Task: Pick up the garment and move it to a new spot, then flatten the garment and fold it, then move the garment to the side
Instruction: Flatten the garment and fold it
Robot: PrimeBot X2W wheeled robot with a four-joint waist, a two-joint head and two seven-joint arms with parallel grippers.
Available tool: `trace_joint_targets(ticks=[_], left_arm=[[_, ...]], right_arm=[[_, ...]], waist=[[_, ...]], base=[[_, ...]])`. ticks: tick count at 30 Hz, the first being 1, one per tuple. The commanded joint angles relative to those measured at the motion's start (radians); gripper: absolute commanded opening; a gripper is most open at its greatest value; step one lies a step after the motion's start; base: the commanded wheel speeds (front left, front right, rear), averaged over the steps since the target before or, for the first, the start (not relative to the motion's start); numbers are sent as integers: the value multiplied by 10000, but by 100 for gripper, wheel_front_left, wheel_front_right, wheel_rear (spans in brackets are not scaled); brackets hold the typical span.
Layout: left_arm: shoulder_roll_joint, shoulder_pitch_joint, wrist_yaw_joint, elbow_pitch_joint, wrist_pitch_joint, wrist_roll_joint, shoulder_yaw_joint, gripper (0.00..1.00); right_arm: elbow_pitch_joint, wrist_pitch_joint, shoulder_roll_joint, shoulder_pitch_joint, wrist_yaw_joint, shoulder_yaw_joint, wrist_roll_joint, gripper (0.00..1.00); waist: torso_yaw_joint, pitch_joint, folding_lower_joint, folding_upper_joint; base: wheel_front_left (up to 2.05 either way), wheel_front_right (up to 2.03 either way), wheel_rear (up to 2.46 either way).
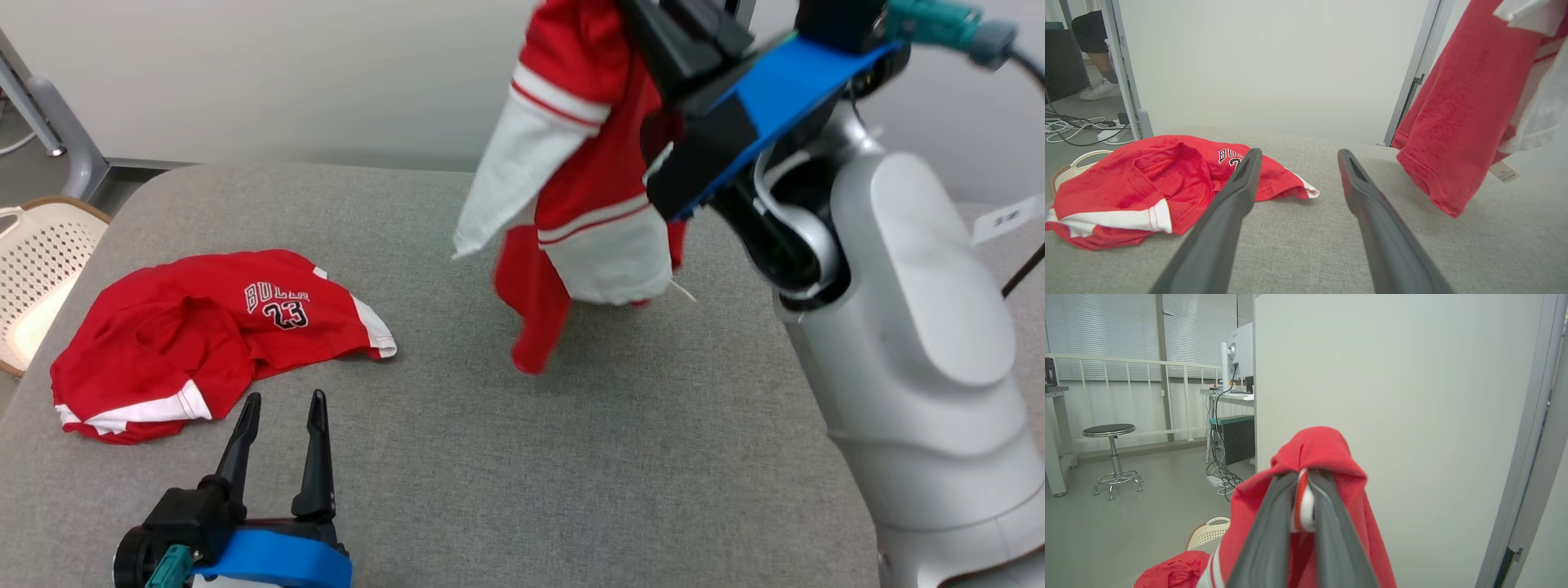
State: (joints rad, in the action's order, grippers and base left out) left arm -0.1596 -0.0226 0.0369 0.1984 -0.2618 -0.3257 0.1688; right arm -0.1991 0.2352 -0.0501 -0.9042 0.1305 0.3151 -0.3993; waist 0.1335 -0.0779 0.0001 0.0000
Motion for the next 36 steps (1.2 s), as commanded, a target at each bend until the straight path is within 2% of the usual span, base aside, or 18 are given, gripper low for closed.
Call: trace_joint_targets(ticks=[1, 4, 7, 13, 19, 23, 32, 33, 36], left_arm=[[-35, 88, 17, 7, -47, 2, -56, 100], [-99, 201, -58, -31, -47, -33, -127, 100], [-137, 345, -127, -100, -47, -34, -165, 100], [-145, 442, -188, -310, -46, -84, -182, 100], [-168, 237, -248, -421, -44, -114, -156, 100], [-207, 160, -274, -460, -44, -136, -161, 100], [-285, 235, -391, -551, -44, -192, -244, 100], [-285, 235, -391, -551, -44, -192, -244, 100], [-327, 182, -432, -620, -36, -199, -251, 100]], right_arm=[[-77, -324, -4, -469, 5, 58, -390, 0], [-273, -870, -7, -1064, 5, 70, -1160, 0], [-599, -1025, -11, -1093, 5, -127, -1225, 0], [-1218, -219, -11, 620, 5, -1009, -401, 0], [-1064, 483, -6, 2863, 5, -1885, 761, 0], [-186, 936, -4, 3955, 6, -2046, 1089, 0], [3863, 2210, -9, 5647, 5, -1765, 441, 0], [3863, 2210, -9, 5647, 5, -1765, 441, 0], [4874, 2558, -8, 5923, 5, -1896, 610, 0]], waist=[[-14, 80, -1, 0], [-129, 193, -1, 0], [-304, 308, -1, 0], [-764, 217, -1, 0], [-1126, -68, -1, 0], [-1330, -210, -1, 0], [-1752, -262, -1, 0], [-1752, -262, -1, 0], [-1855, -308, -1, 0]], base=[[0, 0, 0], [0, 0, 0], [0, 0, 0], [0, 0, 0], [0, 0, 0], [0, 0, 0], [0, 0, 0], [0, 0, 0], [0, 0, 0]])
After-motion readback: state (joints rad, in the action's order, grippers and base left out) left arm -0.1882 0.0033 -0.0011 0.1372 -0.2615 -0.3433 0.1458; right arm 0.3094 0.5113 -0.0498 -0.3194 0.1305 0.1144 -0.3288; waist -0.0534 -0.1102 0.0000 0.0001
